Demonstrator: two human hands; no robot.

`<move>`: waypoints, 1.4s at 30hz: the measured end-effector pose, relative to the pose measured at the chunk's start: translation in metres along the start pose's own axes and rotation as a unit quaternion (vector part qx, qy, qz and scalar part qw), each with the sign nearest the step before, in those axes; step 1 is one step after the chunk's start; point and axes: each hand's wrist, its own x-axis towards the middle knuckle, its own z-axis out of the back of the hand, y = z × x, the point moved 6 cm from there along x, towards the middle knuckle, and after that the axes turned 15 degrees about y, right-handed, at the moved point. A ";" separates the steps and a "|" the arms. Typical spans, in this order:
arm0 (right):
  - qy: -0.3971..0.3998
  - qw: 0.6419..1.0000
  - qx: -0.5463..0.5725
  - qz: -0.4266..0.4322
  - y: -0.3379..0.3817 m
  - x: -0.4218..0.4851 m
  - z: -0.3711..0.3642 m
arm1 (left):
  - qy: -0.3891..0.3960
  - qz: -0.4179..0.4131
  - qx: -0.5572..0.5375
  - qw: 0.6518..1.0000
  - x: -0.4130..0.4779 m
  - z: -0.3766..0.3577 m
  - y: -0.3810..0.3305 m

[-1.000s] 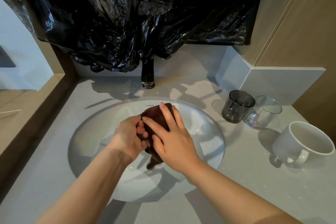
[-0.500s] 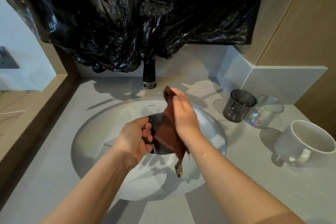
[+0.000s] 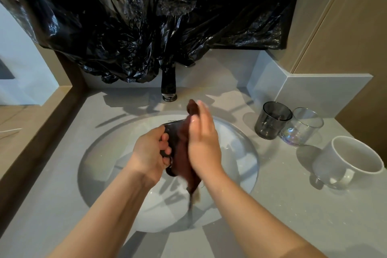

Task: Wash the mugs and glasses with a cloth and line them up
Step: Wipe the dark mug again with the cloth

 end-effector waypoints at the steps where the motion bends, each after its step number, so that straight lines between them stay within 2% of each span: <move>1: -0.006 0.992 -0.123 0.039 0.007 -0.010 -0.008 | -0.003 0.001 0.000 1.000 0.000 0.000 0.000; 2: -0.017 0.976 -0.204 0.069 0.014 -0.022 -0.012 | -0.005 0.004 0.008 1.000 -0.001 0.001 0.002; 3: -0.020 0.971 -0.220 0.088 0.011 -0.025 -0.014 | -0.001 0.008 0.019 1.000 -0.002 0.001 0.003; 4: -0.012 0.981 -0.171 0.086 0.007 -0.019 -0.009 | 0.008 0.012 0.027 1.000 -0.003 0.000 0.004; 5: -0.003 0.998 -0.037 0.058 -0.002 -0.009 0.000 | 0.018 0.016 0.027 0.999 -0.004 0.000 0.004; 6: 0.004 0.989 0.149 0.005 -0.015 0.003 0.007 | 0.028 0.017 0.023 0.999 -0.004 0.000 0.003; 7: 0.018 0.946 0.319 -0.051 -0.028 0.013 0.010 | 0.036 0.014 0.022 0.999 -0.005 0.000 0.001; 8: 0.029 0.902 0.414 -0.114 -0.037 0.014 0.006 | 0.041 0.009 0.025 0.999 -0.005 0.001 -0.003; 9: 0.046 0.897 0.417 -0.137 -0.035 0.008 0.002 | 0.042 0.002 0.026 0.999 -0.004 0.001 -0.007; 10: 0.041 0.932 0.337 -0.126 -0.028 0.000 0.001 | 0.040 -0.005 0.022 0.999 -0.004 0.001 -0.010; 11: 0.022 0.981 0.179 -0.066 -0.014 -0.010 0.000 | 0.033 -0.009 0.013 0.999 -0.003 0.000 -0.012; 12: -0.004 1.000 -0.003 0.005 -0.003 -0.018 -0.007 | 0.026 -0.009 0.006 1.000 -0.002 -0.002 -0.012; 13: -0.034 0.987 -0.138 0.068 0.005 -0.028 -0.013 | 0.020 -0.005 0.009 1.000 -0.003 -0.003 -0.009; 15: -0.066 0.974 -0.191 0.099 0.011 -0.034 -0.014 | 0.015 0.004 0.047 0.999 -0.004 -0.006 -0.003; 17: -0.038 0.997 -0.044 0.058 0.003 -0.015 -0.001 | 0.014 0.000 0.075 0.997 -0.005 -0.006 -0.003; 18: -0.019 0.991 0.130 0.019 -0.007 -0.006 0.006 | 0.018 0.000 0.076 0.997 -0.005 -0.004 -0.003; 19: 0.009 0.951 0.306 -0.039 -0.023 0.004 0.007 | 0.027 0.001 0.070 0.997 -0.005 -0.004 -0.004; 20: 0.037 0.895 0.432 -0.106 -0.034 0.012 0.002 | 0.037 0.000 0.061 0.997 -0.005 -0.003 -0.006; 21: 0.058 0.870 0.467 -0.148 -0.038 0.012 -0.002 | 0.043 -0.003 0.054 0.998 -0.005 -0.002 -0.008; 22: 0.055 0.888 0.427 -0.159 -0.035 0.008 -0.002 | 0.041 -0.008 0.047 0.998 -0.005 -0.002 -0.010; 23: 0.030 0.938 0.315 -0.142 -0.030 0.002 0.002 | 0.033 -0.010 0.039 0.999 -0.003 0.000 -0.009; 24: 0.008 0.986 0.143 -0.082 -0.017 -0.006 0.003 | 0.021 -0.010 0.031 0.999 -0.002 0.000 -0.007; 25: 0.000 0.999 -0.050 -0.014 -0.006 -0.015 -0.006 | 0.010 -0.007 0.033 0.999 -0.003 -0.002 -0.005; 26: -0.010 0.983 -0.181 0.038 0.007 -0.027 -0.014 | 0.001 -0.005 0.044 0.999 -0.004 -0.003 -0.002; 27: -0.026 0.973 -0.223 0.060 0.013 -0.034 -0.017 | -0.003 -0.005 0.058 0.998 -0.005 -0.004 0.001; 28: -0.030 0.973 -0.218 0.068 0.010 -0.031 -0.017 | -0.002 -0.008 0.068 0.998 -0.006 -0.005 0.002; 29: -0.026 0.985 -0.154 0.069 0.004 -0.023 -0.011 | 0.002 -0.011 0.072 0.997 -0.007 -0.004 0.002; 30: -0.013 0.998 -0.024 0.055 -0.001 -0.015 -0.003 | 0.009 -0.012 0.074 0.997 -0.008 -0.002 0.000; 31: -0.006 0.987 0.159 0.022 -0.007 -0.006 0.007 | 0.022 -0.012 0.074 0.997 -0.009 0.000 -0.002; 32: 0.018 0.943 0.330 -0.049 -0.018 0.000 0.009 | 0.040 -0.015 0.073 0.996 -0.009 0.002 -0.006; 33: 0.059 0.886 0.443 -0.124 -0.026 0.001 0.002 | 0.056 -0.020 0.075 0.995 -0.009 0.003 -0.011; 34: 0.100 0.845 0.498 -0.164 -0.026 -0.001 -0.006 | 0.066 -0.026 0.078 0.994 -0.008 0.005 -0.016; 35: 0.115 0.837 0.506 -0.177 -0.023 -0.004 -0.011 | 0.070 -0.030 0.076 0.994 -0.007 0.008 -0.021; 36: 0.101 0.863 0.467 -0.166 -0.020 -0.009 -0.011 | 0.068 -0.028 0.065 0.995 -0.005 0.010 -0.023; 37: 0.057 0.909 0.391 -0.128 -0.016 -0.015 -0.007 | 0.064 -0.020 0.050 0.996 -0.003 0.013 -0.023; 38: 0.019 0.961 0.269 -0.059 -0.008 -0.021 -0.003 | 0.059 -0.011 0.039 0.997 -0.002 0.014 -0.020; 39: -0.001 0.994 0.110 0.013 0.004 -0.027 0.000 | 0.051 -0.004 0.039 0.998 -0.001 0.015 -0.017; 40: -0.015 0.998 -0.022 0.057 0.015 -0.033 0.001 | 0.046 -0.001 0.045 0.998 -0.001 0.016 -0.013; 41: -0.019 0.994 -0.078 0.080 0.022 -0.036 0.001 | 0.045 -0.001 0.049 0.998 -0.001 0.015 -0.009; 42: -0.010 0.993 -0.080 0.086 0.021 -0.032 0.001 | 0.048 -0.001 0.047 0.998 -0.001 0.015 -0.008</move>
